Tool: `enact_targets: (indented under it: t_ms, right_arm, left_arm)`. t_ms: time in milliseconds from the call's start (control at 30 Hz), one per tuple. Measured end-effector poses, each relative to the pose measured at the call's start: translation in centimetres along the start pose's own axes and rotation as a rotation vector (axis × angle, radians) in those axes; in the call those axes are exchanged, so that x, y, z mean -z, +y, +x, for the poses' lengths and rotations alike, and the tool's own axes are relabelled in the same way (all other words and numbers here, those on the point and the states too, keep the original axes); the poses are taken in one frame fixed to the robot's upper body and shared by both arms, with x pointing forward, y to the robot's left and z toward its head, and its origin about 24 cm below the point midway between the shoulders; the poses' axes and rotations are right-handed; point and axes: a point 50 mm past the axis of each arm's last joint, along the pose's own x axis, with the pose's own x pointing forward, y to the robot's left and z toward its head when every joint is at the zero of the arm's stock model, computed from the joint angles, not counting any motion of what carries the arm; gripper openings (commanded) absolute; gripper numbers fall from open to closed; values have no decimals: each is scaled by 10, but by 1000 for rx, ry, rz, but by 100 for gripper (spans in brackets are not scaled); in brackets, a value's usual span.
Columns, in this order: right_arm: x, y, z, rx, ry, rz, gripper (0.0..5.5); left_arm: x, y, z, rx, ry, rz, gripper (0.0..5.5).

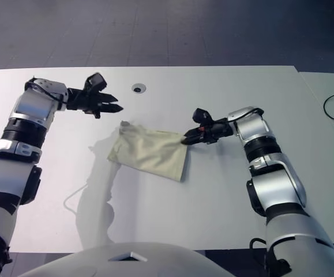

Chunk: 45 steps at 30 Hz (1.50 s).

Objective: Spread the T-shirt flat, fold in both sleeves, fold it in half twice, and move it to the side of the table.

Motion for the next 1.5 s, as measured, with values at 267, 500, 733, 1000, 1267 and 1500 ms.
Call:
enact_targets:
  t_ms: [267, 500, 733, 1000, 1267, 1500]
  right_arm:
    - [-49, 4, 7, 156, -224, -139, 338]
    - [-88, 52, 51, -31, -427, -209, 448]
    - [-45, 54, 69, -220, -351, -33, 539]
    - [-30, 57, 72, -267, -340, -4, 539]
    - [8, 51, 82, -172, -256, -40, 539]
    - [38, 14, 51, 315, -292, -42, 539]
  left_arm:
    - [1, -4, -25, -219, -159, -26, 398]
    - [10, -21, -31, -412, -273, -184, 512]
    - [15, -19, -27, -436, -269, -235, 540]
    - [16, -19, -19, -394, -240, -234, 540]
    - [10, -17, -18, -390, -248, -218, 540]
    - [9, -14, -18, -405, -247, -220, 540]
